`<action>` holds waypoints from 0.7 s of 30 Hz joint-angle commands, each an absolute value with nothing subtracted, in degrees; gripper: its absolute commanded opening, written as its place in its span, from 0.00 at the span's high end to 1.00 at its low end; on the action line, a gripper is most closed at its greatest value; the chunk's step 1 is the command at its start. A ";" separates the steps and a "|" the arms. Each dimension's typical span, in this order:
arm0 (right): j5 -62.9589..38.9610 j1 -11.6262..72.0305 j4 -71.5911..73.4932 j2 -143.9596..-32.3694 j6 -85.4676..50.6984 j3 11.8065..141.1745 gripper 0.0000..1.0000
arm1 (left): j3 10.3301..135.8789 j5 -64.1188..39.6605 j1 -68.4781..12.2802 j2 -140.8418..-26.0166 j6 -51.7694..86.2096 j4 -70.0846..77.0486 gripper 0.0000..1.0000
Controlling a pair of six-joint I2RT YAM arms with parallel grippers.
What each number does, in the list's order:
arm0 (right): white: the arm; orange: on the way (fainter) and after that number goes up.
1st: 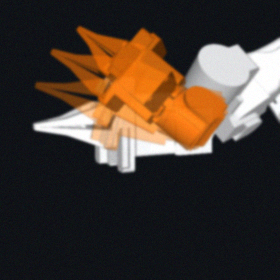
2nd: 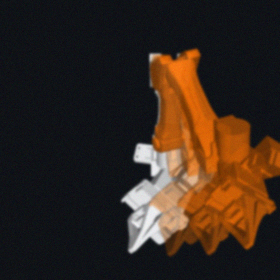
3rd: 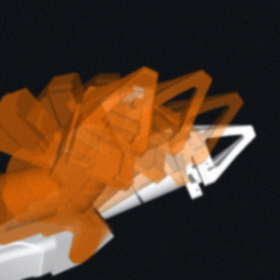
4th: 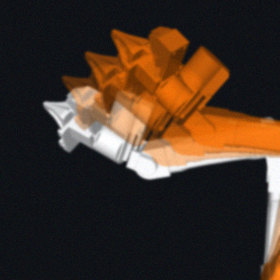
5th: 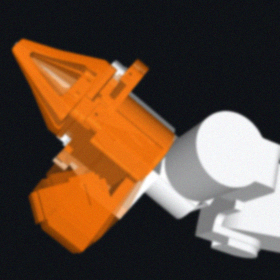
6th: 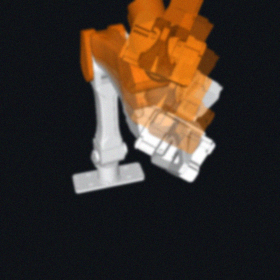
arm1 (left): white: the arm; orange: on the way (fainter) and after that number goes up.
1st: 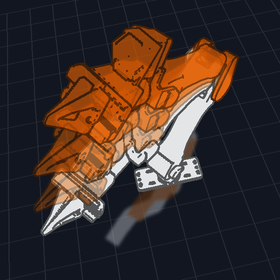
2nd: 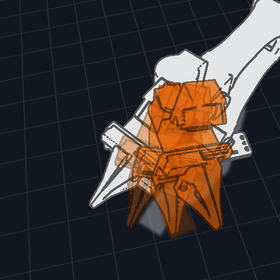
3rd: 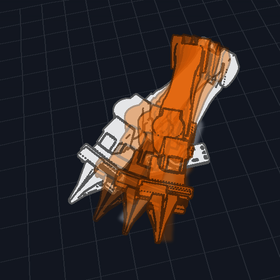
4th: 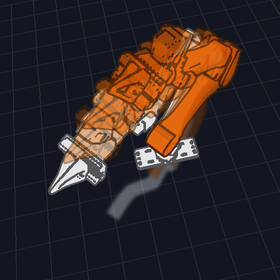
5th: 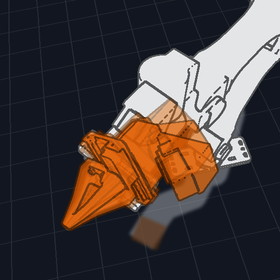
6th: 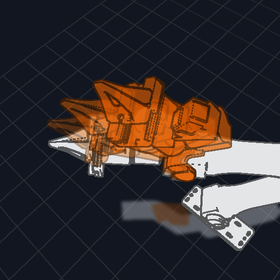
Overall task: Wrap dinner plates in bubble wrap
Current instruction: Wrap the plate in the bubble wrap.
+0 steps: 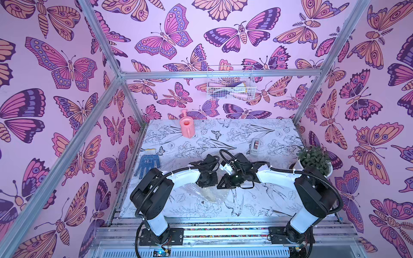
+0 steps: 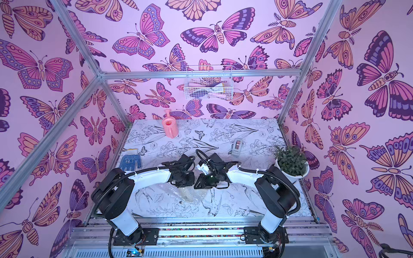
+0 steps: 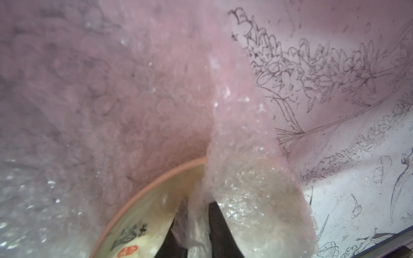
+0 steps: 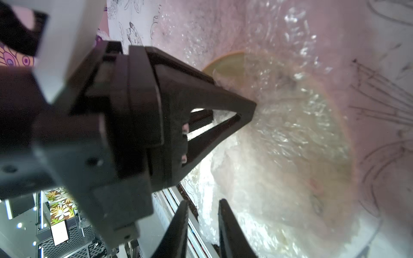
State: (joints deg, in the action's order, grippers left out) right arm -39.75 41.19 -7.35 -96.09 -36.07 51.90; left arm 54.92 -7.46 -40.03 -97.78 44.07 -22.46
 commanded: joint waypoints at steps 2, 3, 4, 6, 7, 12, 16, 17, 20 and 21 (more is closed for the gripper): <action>-38.25 39.29 0.71 -97.56 -47.01 48.09 0.91 | 51.68 -6.06 -40.02 -101.75 44.38 -25.83 0.82; -37.57 39.25 1.20 -98.20 -47.88 47.74 0.93 | 51.59 -6.06 -39.97 -101.71 44.38 -25.89 0.82; -37.18 39.29 1.61 -99.06 -48.33 47.57 0.95 | 51.59 -6.06 -40.06 -101.60 44.38 -25.82 0.82; -37.83 39.48 4.23 -100.74 -49.95 47.05 0.95 | 51.59 -6.07 -39.99 -101.61 44.38 -25.82 0.82; -38.72 39.60 5.68 -101.50 -50.81 46.81 0.95 | 51.59 -6.13 -39.95 -101.62 44.43 -25.80 0.82; -40.52 40.81 9.34 -102.04 -53.12 46.51 0.95 | 51.50 -6.33 -40.01 -101.78 44.46 -25.46 0.82; -41.31 41.30 8.96 -102.02 -53.27 47.67 0.95 | 51.50 -6.50 -40.05 -101.95 44.39 -25.25 0.82; -41.34 41.52 8.52 -102.14 -53.10 47.96 0.95 | 51.50 -6.48 -39.98 -102.02 44.38 -25.23 0.82; -41.85 42.39 8.84 -103.32 -52.92 48.34 0.95 | 51.50 -6.59 -40.01 -102.13 44.46 -25.13 0.82; -42.13 42.66 8.88 -103.87 -52.96 48.42 0.95 | 51.46 -6.59 -40.02 -102.13 44.47 -25.14 0.82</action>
State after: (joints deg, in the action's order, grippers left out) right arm -40.69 41.45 8.14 -102.13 -51.75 47.16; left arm 54.72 -7.51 -40.03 -97.86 44.07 -21.58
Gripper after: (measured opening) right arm 0.053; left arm 0.179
